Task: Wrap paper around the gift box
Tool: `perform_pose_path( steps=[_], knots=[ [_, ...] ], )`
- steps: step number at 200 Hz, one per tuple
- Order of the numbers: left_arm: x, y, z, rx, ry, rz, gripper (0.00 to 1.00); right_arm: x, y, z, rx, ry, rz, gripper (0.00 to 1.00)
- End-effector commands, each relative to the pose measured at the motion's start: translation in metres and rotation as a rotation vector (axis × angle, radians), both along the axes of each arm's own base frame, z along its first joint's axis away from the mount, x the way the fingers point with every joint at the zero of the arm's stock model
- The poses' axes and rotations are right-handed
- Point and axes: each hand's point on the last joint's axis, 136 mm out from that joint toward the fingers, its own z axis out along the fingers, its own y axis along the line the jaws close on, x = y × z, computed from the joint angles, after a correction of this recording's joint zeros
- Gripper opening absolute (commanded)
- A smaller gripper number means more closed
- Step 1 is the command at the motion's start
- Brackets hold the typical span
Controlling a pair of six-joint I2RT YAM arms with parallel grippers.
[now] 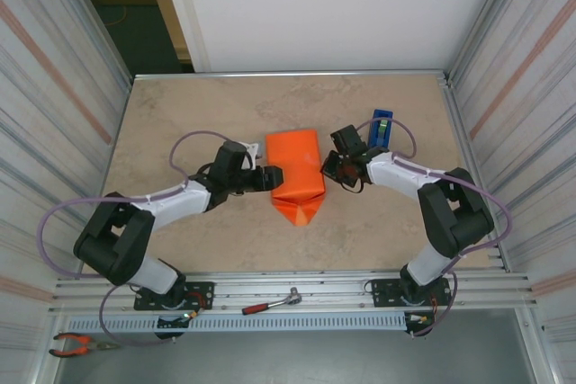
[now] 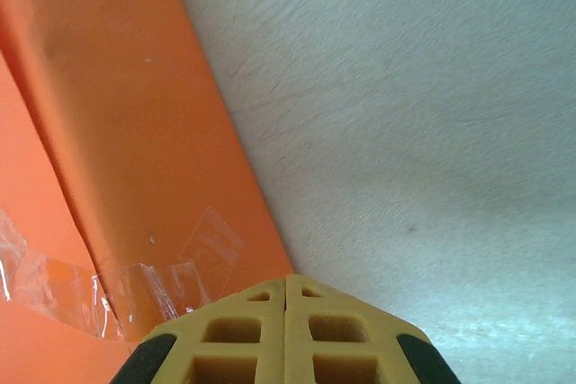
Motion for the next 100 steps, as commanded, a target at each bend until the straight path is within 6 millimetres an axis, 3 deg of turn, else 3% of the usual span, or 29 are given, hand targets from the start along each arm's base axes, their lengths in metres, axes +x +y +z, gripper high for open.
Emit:
perform_pose_path(
  steps=[1, 29, 48, 77, 100],
  knots=[
    [-0.014, -0.007, 0.016, -0.036, 0.0, -0.035, 0.6, -0.003, -0.004, 0.02, 0.002, -0.034, 0.01, 0.0],
    [-0.006, 0.006, 0.04, 0.02, -0.059, -0.017, 0.6, -0.022, -0.026, 0.023, 0.007, -0.059, -0.047, 0.0],
    [0.005, 0.01, 0.055, 0.057, -0.087, -0.032, 0.6, -0.041, -0.031, 0.022, 0.047, -0.076, -0.071, 0.0],
    [0.023, 0.007, 0.068, 0.086, -0.108, -0.086, 0.6, -0.067, -0.028, 0.019, 0.077, -0.131, -0.078, 0.0],
    [0.035, -0.002, 0.066, 0.12, -0.109, -0.151, 0.59, -0.081, -0.02, 0.013, 0.092, -0.179, -0.064, 0.0]
  ],
)
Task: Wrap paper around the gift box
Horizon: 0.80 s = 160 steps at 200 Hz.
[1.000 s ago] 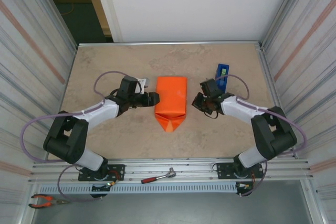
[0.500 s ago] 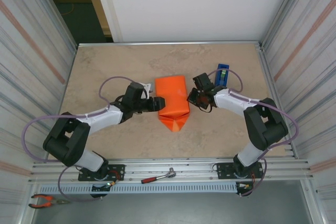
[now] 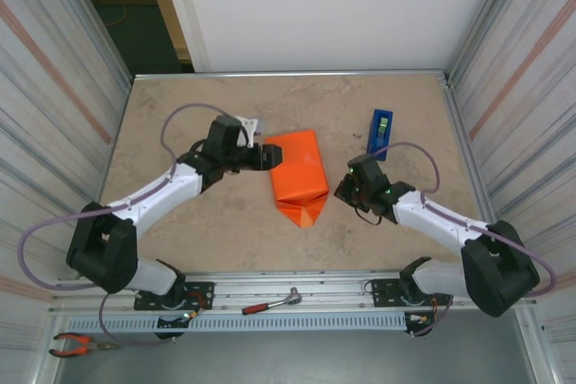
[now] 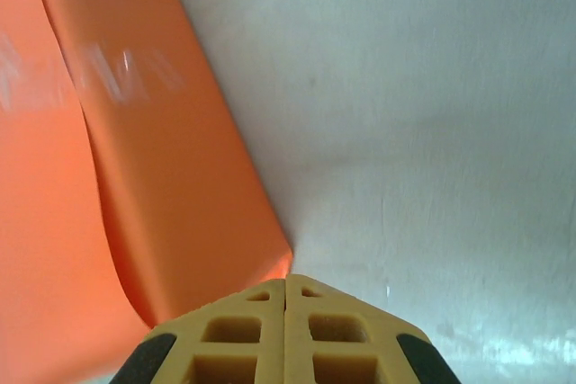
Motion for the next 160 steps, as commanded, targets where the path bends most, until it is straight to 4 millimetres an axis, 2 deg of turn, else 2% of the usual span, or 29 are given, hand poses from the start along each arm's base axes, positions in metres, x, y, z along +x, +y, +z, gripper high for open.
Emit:
perform_pose_path(
  steps=[1, 45, 115, 160],
  knots=[
    [0.0, -0.006, -0.014, 0.08, 0.024, -0.105, 0.59, -0.005, 0.005, 0.001, 0.032, -0.073, -0.043, 0.0],
    [0.003, -0.017, -0.028, 0.102, 0.038, -0.174, 0.59, -0.019, 0.011, -0.018, 0.004, -0.112, -0.051, 0.0],
    [-0.004, -0.022, -0.053, 0.13, 0.077, -0.207, 0.58, -0.007, 0.037, -0.026, 0.08, -0.146, -0.011, 0.0],
    [-0.008, -0.02, -0.065, 0.143, 0.096, -0.217, 0.58, -0.001, 0.043, -0.036, 0.07, -0.135, -0.012, 0.0]
  ],
)
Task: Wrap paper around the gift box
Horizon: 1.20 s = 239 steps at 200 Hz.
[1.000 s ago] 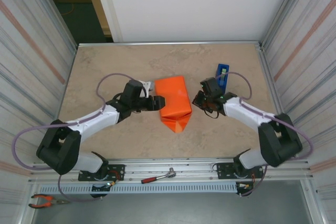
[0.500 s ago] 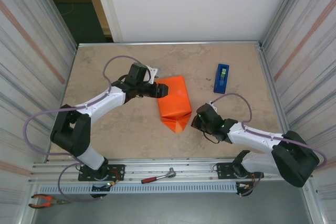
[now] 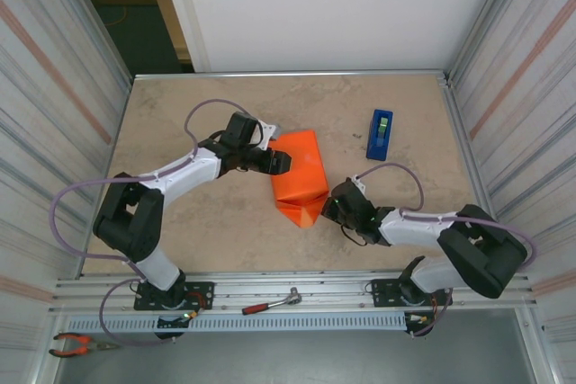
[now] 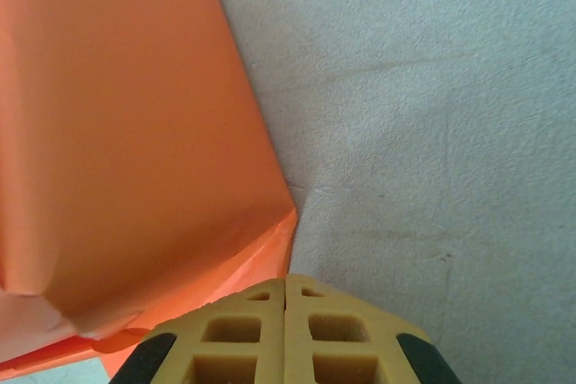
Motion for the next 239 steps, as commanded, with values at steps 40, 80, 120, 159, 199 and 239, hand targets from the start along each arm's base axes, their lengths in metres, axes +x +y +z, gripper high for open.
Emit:
perform_pose_path(
  steps=[40, 80, 120, 159, 199, 239],
  knots=[
    [-0.008, -0.002, -0.017, 0.015, 0.029, -0.036, 0.58, 0.019, 0.014, 0.006, 0.045, -0.026, -0.018, 0.0],
    [-0.01, -0.003, -0.019, 0.018, 0.035, -0.039, 0.57, 0.021, 0.011, 0.001, 0.036, -0.015, -0.029, 0.0],
    [-0.013, -0.002, -0.023, 0.023, 0.042, -0.042, 0.57, 0.022, 0.008, -0.004, 0.041, -0.006, -0.038, 0.0],
    [-0.016, -0.003, -0.025, 0.027, 0.045, -0.049, 0.57, 0.019, 0.009, 0.001, 0.055, -0.013, -0.031, 0.0],
    [-0.016, -0.005, -0.026, 0.026, 0.045, -0.053, 0.56, 0.024, 0.004, 0.005, 0.044, -0.015, -0.043, 0.0],
    [-0.019, -0.008, -0.027, 0.028, 0.047, -0.064, 0.56, 0.032, 0.007, 0.009, 0.043, -0.01, -0.018, 0.0]
  ],
)
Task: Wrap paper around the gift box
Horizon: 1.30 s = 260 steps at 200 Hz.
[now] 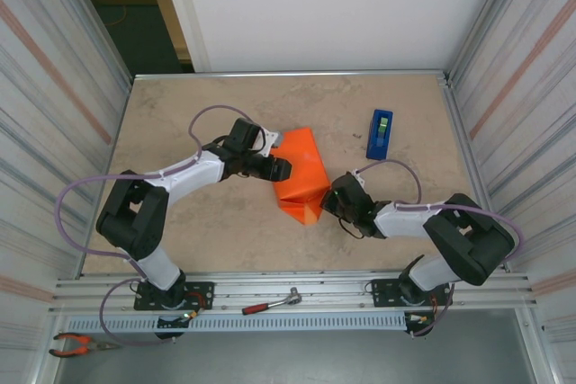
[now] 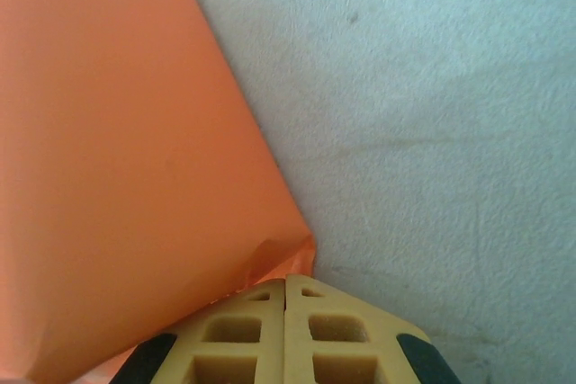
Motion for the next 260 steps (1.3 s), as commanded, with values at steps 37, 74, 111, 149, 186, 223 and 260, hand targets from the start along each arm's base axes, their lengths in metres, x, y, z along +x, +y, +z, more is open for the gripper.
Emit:
perform_pose_path(
  steps=[37, 74, 111, 149, 186, 223, 260],
  knots=[
    [-0.006, -0.004, -0.007, 0.003, 0.007, -0.035, 0.55, 0.002, 0.014, 0.017, 0.017, -0.011, 0.063, 0.0],
    [-0.005, -0.005, -0.006, 0.001, 0.003, -0.035, 0.55, -0.014, 0.025, 0.019, -0.013, -0.015, 0.106, 0.0],
    [-0.005, -0.004, -0.007, 0.003, 0.004, -0.034, 0.55, -0.025, 0.027, 0.003, -0.036, 0.002, 0.105, 0.0],
    [-0.005, -0.004, -0.007, 0.004, 0.002, -0.033, 0.55, -0.035, 0.025, -0.017, -0.038, 0.028, 0.089, 0.0],
    [-0.006, -0.003, -0.006, 0.006, 0.0, -0.033, 0.55, -0.042, 0.027, -0.02, -0.022, 0.035, 0.075, 0.0],
    [-0.006, -0.003, -0.007, 0.007, 0.001, -0.032, 0.55, -0.044, 0.024, -0.006, -0.022, 0.005, 0.077, 0.0],
    [-0.006, -0.003, -0.007, 0.007, 0.001, -0.034, 0.55, -0.048, 0.022, -0.002, -0.03, -0.006, 0.083, 0.0]
  ],
)
